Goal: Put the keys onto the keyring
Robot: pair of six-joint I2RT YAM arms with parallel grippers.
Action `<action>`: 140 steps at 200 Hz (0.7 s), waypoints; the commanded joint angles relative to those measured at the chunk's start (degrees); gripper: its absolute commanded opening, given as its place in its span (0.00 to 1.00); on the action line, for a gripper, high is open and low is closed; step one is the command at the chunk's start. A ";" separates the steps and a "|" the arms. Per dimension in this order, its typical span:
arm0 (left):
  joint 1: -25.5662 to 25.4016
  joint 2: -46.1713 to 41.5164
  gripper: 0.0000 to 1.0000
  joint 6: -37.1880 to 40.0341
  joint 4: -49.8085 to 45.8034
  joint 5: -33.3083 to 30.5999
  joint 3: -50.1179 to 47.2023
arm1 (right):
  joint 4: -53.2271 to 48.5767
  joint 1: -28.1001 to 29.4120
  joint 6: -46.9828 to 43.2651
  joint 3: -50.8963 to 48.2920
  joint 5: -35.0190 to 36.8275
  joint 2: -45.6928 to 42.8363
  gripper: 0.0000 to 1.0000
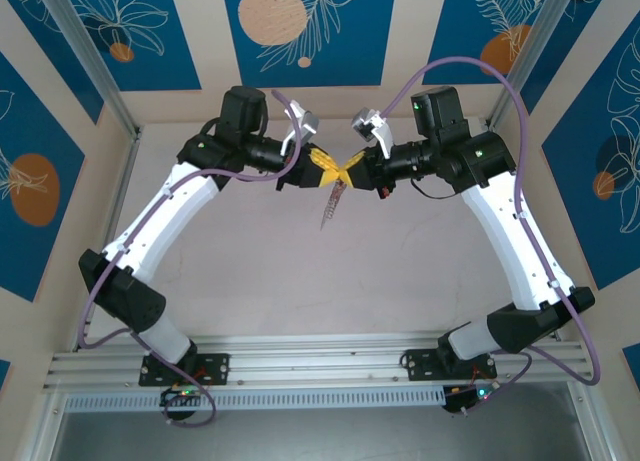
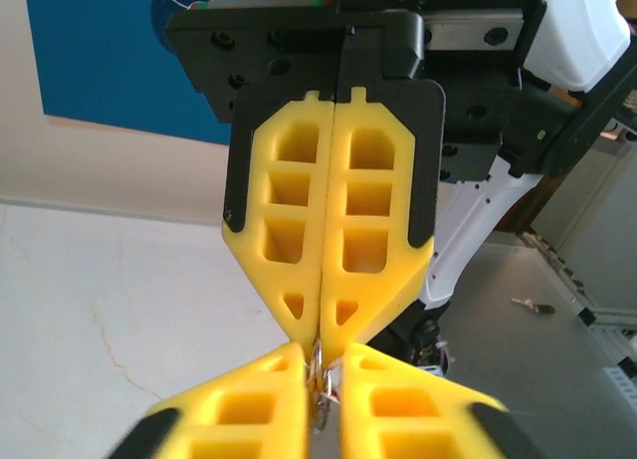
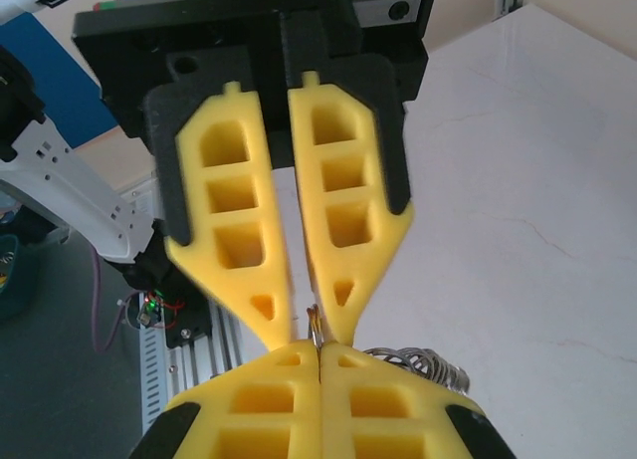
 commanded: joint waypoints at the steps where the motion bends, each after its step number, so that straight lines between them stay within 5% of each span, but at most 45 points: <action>1: -0.32 0.34 0.00 0.45 0.20 5.92 1.87 | 3.02 -0.25 0.64 0.87 -1.85 0.37 0.00; 56: -1.33 -1.22 0.00 -0.65 2.56 4.56 -0.60 | 9.16 -0.78 4.71 -0.68 -1.92 -0.22 0.00; 92: -1.34 -3.52 0.00 -7.17 12.88 -1.63 -5.09 | 17.08 -4.42 10.84 -5.94 -1.21 -4.99 0.33; 140: -1.34 -7.46 0.00 -19.02 30.38 -10.50 -12.47 | 34.44 -11.36 23.17 -23.01 0.53 -17.65 0.40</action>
